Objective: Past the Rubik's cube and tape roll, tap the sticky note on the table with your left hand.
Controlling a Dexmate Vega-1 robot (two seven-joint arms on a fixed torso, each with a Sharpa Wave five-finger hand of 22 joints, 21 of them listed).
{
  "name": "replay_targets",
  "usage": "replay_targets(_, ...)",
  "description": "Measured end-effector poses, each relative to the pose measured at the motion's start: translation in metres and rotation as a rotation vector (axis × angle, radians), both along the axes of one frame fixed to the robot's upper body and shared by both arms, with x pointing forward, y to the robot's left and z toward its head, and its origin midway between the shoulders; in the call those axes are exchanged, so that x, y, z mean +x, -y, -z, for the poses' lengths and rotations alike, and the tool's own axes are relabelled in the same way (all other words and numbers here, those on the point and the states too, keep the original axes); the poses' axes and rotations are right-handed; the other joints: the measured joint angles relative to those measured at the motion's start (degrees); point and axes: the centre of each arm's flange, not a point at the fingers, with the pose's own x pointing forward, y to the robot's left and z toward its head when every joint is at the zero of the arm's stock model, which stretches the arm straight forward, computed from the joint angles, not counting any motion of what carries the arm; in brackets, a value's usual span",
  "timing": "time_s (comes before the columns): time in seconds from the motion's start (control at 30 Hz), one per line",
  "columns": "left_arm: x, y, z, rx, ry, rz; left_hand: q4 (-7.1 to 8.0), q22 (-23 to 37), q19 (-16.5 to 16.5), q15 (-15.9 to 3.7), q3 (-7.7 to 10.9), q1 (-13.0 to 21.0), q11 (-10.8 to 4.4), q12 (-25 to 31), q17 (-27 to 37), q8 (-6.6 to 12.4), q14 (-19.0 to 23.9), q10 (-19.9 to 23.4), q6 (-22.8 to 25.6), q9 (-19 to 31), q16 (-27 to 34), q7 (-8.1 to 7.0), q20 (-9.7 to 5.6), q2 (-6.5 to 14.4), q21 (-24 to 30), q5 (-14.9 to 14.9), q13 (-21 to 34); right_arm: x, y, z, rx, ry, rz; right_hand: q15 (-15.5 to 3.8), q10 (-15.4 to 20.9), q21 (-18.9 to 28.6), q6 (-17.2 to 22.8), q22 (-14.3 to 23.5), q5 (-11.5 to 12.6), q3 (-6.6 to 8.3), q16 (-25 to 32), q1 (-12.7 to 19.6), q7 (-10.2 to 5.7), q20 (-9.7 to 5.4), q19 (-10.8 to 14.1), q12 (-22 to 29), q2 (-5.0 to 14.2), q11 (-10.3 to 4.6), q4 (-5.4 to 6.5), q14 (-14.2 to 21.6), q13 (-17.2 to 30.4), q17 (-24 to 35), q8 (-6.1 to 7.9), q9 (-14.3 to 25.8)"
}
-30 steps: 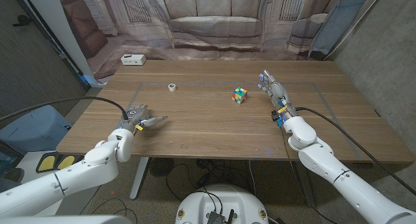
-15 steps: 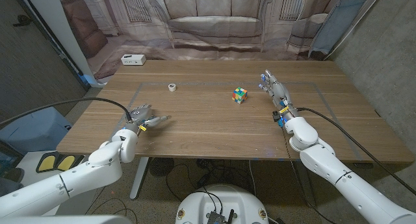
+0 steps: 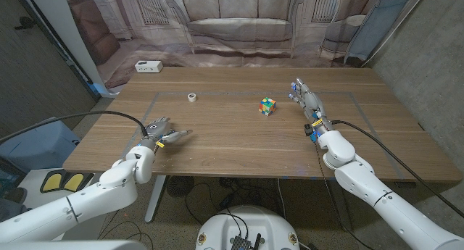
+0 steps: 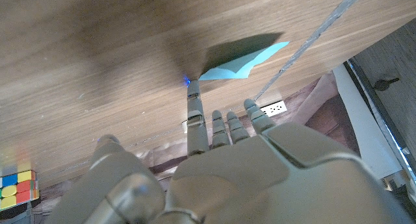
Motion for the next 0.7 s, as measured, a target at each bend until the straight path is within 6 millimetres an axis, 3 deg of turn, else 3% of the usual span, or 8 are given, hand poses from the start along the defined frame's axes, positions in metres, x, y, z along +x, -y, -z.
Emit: replay_targets(0.7,-0.009,-0.016,-0.013,0.001,0.035,-0.048,0.00,0.0,0.0,0.00,0.00,0.0,0.00,0.0,0.0,-0.42,0.0,0.0,-1.5,0.1,0.0,0.25,0.00,0.0,0.0,0.0,0.0,0.000,-0.003,0.003,-0.006,-0.007,-0.006,-0.01,0.1,0.0,0.0,0.0,0.0,0.00,0.0,0.0,0.00,0.00,0.0,0.0,0.00,-0.13,0.00,0.0,0.0,0.0,0.00,0.0)
